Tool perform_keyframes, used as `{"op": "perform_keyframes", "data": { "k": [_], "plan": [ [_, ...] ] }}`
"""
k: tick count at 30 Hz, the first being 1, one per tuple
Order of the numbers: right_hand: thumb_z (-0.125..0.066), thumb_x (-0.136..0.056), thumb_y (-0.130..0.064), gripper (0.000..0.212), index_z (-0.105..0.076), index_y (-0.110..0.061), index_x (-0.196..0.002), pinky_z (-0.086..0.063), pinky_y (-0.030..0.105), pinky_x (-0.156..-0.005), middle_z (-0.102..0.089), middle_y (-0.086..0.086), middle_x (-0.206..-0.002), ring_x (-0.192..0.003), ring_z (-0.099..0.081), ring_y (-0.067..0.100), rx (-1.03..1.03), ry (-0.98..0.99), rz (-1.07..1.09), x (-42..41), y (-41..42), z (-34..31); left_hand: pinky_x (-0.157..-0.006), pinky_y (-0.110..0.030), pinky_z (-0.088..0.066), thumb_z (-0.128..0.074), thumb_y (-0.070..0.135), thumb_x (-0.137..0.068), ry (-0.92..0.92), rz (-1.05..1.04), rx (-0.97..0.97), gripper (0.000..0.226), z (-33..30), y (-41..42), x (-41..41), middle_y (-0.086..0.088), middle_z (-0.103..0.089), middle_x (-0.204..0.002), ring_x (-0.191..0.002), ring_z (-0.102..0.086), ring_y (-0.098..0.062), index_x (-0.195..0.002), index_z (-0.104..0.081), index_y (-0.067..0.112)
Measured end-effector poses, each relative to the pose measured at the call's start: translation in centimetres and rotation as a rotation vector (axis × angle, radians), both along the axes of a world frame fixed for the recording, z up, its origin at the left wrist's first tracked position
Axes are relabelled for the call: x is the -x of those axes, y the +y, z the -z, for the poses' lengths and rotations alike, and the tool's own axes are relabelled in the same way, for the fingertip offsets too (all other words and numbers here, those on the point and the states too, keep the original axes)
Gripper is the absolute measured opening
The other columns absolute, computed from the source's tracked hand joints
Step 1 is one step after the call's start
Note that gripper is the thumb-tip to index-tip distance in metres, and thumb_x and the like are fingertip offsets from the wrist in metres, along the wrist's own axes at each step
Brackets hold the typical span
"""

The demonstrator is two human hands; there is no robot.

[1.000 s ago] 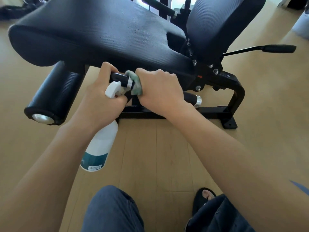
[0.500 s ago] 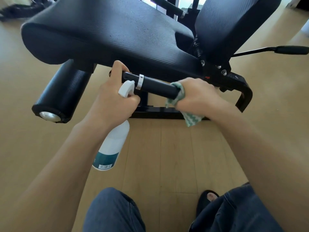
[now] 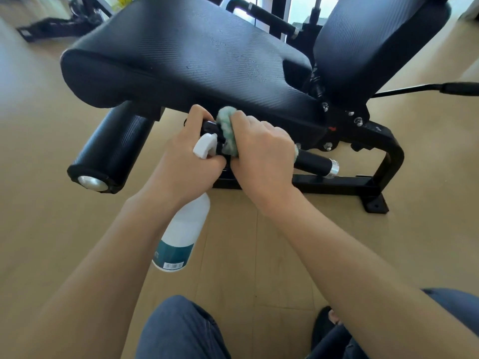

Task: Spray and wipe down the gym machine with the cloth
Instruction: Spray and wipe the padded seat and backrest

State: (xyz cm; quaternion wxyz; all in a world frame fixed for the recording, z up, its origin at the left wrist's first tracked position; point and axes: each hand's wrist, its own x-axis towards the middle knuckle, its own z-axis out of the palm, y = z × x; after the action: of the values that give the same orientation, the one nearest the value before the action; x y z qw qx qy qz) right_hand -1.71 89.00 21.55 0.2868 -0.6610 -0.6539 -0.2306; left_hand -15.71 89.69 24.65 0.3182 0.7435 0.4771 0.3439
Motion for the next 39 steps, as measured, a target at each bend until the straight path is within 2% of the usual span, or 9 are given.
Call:
{"op": "perform_keyframes", "data": {
  "k": [3,7,14,19,21,24,27,33,39],
  "plan": [
    [-0.064,-0.070,-0.010,0.022,-0.057,-0.015,-0.090,-0.031,0.035,-0.055,-0.058,0.000,-0.073,-0.061,-0.054,0.025,0.010,0.018,-0.011,0.1,0.0,-0.3,-0.060,-0.046,-0.055,-0.066,-0.005,-0.086,0.002,0.025,0.000,0.042,0.0,0.0,0.2,-0.009,-0.063,-0.089,-0.071,-0.061,-0.027,-0.116,-0.045,0.017],
    [-0.058,-0.084,-0.028,0.012,-0.047,-0.024,-0.087,-0.034,0.035,-0.067,-0.053,-0.003,-0.083,-0.074,-0.048,0.026,0.464,0.086,-0.163,0.8,0.9,-4.8,-0.056,-0.026,-0.054,-0.068,0.007,-0.083,-0.088,-0.092,0.055,0.067,0.3,0.0,3.0,-0.005,-0.068,-0.096,-0.064,-0.063,-0.011,-0.142,-0.047,0.031],
    [-0.058,-0.086,-0.017,0.011,-0.054,-0.016,-0.076,-0.045,0.034,-0.071,-0.056,0.000,-0.085,-0.069,-0.050,0.020,0.946,-0.031,-0.135,5.9,5.3,-9.3,-0.060,-0.037,-0.052,-0.060,0.002,-0.083,-0.171,-0.282,0.205,0.070,1.8,-1.4,7.1,-0.012,-0.073,-0.083,-0.051,-0.056,-0.017,-0.136,-0.048,0.047],
    [-0.052,-0.100,-0.019,0.031,-0.058,0.001,-0.123,-0.048,0.035,-0.063,-0.059,0.017,-0.090,-0.073,-0.056,0.030,1.390,0.134,-0.187,6.3,6.5,-11.6,-0.059,-0.033,-0.051,-0.059,-0.001,-0.087,-0.143,-0.292,0.209,0.065,1.1,-2.4,6.8,-0.013,-0.073,-0.087,-0.053,-0.056,-0.015,-0.133,-0.053,0.045],
    [-0.046,-0.101,-0.021,0.026,-0.058,-0.006,-0.118,-0.046,0.035,-0.063,-0.061,0.014,-0.095,-0.077,-0.057,0.029,1.317,0.217,-0.201,6.1,6.0,-11.4,-0.060,-0.033,-0.051,-0.059,-0.001,-0.087,-0.165,-0.312,0.204,0.063,0.4,-2.6,6.5,-0.014,-0.074,-0.086,-0.052,-0.055,-0.015,-0.133,-0.055,0.042],
    [-0.047,-0.095,-0.024,0.009,-0.052,-0.019,-0.089,-0.038,0.031,-0.066,-0.054,0.001,-0.090,-0.081,-0.050,0.026,0.803,0.080,-0.219,4.9,3.8,-8.7,-0.055,-0.028,-0.053,-0.059,0.001,-0.088,-0.140,-0.284,0.206,0.062,-0.5,-2.4,5.7,-0.012,-0.073,-0.084,-0.053,-0.057,-0.012,-0.134,-0.053,0.041],
    [-0.059,-0.090,-0.025,0.015,-0.044,-0.022,-0.093,-0.033,0.034,-0.067,-0.044,-0.004,-0.079,-0.073,-0.044,0.026,0.483,-0.017,-0.275,1.9,1.7,-6.1,-0.054,-0.027,-0.054,-0.058,0.002,-0.088,-0.102,-0.239,0.184,0.055,-1.1,-1.9,4.7,-0.016,-0.073,-0.089,-0.053,-0.058,-0.011,-0.130,-0.054,0.036],
    [-0.067,-0.085,-0.031,0.025,-0.052,-0.020,-0.101,-0.030,0.032,-0.056,-0.059,-0.003,-0.073,-0.059,-0.055,0.029,0.291,-0.099,-0.315,-1.0,1.2,-3.4,-0.052,-0.023,-0.051,-0.058,0.001,-0.088,-0.066,-0.209,0.160,0.039,-2.6,-0.6,3.4,-0.020,-0.071,-0.093,-0.054,-0.057,-0.012,-0.118,-0.054,0.025],
    [-0.078,-0.072,-0.022,0.031,-0.050,-0.019,-0.085,-0.043,0.032,-0.041,-0.056,-0.005,-0.062,-0.049,-0.056,0.023,0.401,0.038,-0.196,-8.4,-1.7,-0.3,-0.053,-0.023,-0.049,-0.061,0.002,-0.088,0.049,-0.270,0.248,0.025,-4.9,0.3,1.8,-0.020,-0.062,-0.086,-0.063,-0.059,-0.018,-0.102,-0.052,0.021]
  ]
}}
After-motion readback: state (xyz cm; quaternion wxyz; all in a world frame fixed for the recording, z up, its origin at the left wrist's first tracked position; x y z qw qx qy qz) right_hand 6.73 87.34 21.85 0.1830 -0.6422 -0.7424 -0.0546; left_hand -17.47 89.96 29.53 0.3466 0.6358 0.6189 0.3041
